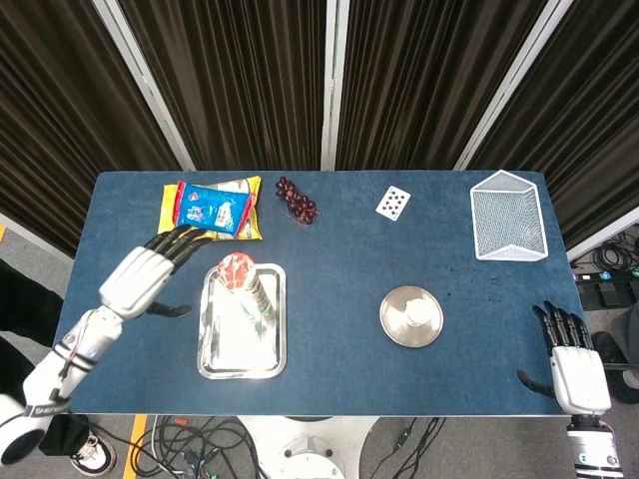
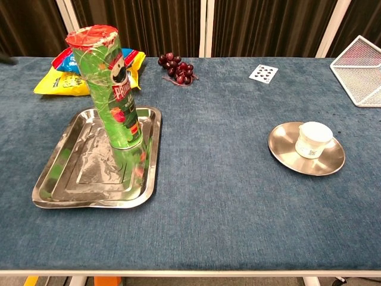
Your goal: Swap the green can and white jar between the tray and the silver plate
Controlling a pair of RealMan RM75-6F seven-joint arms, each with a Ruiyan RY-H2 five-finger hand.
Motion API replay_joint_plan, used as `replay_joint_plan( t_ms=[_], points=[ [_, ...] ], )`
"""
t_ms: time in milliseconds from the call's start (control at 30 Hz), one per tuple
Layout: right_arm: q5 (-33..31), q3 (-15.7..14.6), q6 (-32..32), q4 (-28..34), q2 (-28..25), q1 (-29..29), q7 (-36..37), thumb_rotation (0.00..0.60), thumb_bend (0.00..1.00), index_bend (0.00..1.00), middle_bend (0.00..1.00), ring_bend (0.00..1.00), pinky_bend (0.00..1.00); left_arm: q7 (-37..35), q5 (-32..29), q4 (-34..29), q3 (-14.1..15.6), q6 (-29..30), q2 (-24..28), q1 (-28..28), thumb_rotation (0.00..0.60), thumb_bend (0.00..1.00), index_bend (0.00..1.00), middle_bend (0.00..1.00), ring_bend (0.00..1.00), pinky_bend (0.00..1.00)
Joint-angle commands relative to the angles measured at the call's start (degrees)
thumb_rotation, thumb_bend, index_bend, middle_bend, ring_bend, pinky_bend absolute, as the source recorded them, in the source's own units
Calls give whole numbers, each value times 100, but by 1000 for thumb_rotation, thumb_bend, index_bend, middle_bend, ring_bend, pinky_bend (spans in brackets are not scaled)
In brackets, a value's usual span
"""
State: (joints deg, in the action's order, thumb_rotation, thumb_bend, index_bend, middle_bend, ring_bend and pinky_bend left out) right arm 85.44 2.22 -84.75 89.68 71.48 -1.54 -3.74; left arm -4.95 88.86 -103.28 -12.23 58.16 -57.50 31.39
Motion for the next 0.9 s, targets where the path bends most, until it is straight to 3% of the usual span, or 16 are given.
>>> replay_joint_plan(
  t_ms=[33,333,533,900],
  points=[
    [-19,5,21,-12,5,-8,14,600,59,0,0,0,0,-95,-153,81,-168,-455,-36,467,600,0,89,46,4,159],
    [-90,8,64,-71,12,-4,68,600,61,0,0,0,0,-126,-264,225,-160,-1153,-192,1145,600,0,87,45,4,161],
    [-134,14,86,-123,20,1,125,600,61,0,0,0,0,-26,-608,396,-95,-1714,-207,1498,600,0,123,70,38,288],
    [-266,43,162,-252,51,8,270,600,63,0,0,0,0,362,-759,571,65,-1534,-529,1616,600,54,391,278,212,502]
  ],
)
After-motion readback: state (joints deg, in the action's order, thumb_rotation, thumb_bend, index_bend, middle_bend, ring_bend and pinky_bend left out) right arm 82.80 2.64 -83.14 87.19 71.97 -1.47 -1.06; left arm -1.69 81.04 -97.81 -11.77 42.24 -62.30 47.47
